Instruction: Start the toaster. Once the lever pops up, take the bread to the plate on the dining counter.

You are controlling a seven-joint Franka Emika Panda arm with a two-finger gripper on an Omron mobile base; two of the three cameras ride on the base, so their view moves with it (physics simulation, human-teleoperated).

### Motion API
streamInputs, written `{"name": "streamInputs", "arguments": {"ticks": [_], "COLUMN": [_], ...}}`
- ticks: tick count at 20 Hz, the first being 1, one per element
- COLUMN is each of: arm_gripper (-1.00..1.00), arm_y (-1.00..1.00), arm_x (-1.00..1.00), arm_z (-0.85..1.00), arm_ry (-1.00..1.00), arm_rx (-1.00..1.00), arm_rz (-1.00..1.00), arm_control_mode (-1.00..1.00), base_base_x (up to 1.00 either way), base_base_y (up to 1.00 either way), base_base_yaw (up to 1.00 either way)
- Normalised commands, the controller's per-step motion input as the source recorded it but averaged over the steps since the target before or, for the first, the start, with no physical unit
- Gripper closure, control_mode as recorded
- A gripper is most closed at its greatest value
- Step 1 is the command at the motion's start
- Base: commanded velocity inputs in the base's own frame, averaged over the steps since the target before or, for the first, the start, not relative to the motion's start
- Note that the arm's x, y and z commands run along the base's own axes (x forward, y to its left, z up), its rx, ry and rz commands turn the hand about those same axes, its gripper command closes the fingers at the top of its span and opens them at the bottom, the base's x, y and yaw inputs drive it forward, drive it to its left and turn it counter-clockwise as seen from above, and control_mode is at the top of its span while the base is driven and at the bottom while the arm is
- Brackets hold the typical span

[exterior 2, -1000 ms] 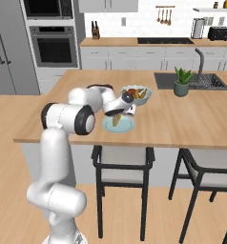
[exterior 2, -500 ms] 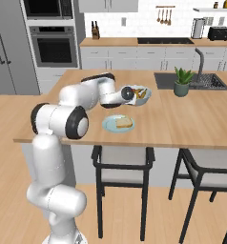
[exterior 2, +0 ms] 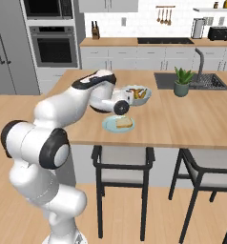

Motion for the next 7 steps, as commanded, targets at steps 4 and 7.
{"name": "streamInputs", "arguments": {"ticks": [4,7], "arm_gripper": [-1.00,-1.00], "arm_y": [0.00,0.00], "arm_x": [-1.00,-1.00], "arm_z": [1.00,1.00], "arm_ry": [-0.26,-0.19], "arm_rx": [-0.09,-0.13], "arm_rz": [0.00,0.00], "arm_control_mode": [-1.00,-1.00], "base_base_x": [0.00,0.00], "base_base_y": [0.00,0.00], "base_base_yaw": [0.00,0.00]}}
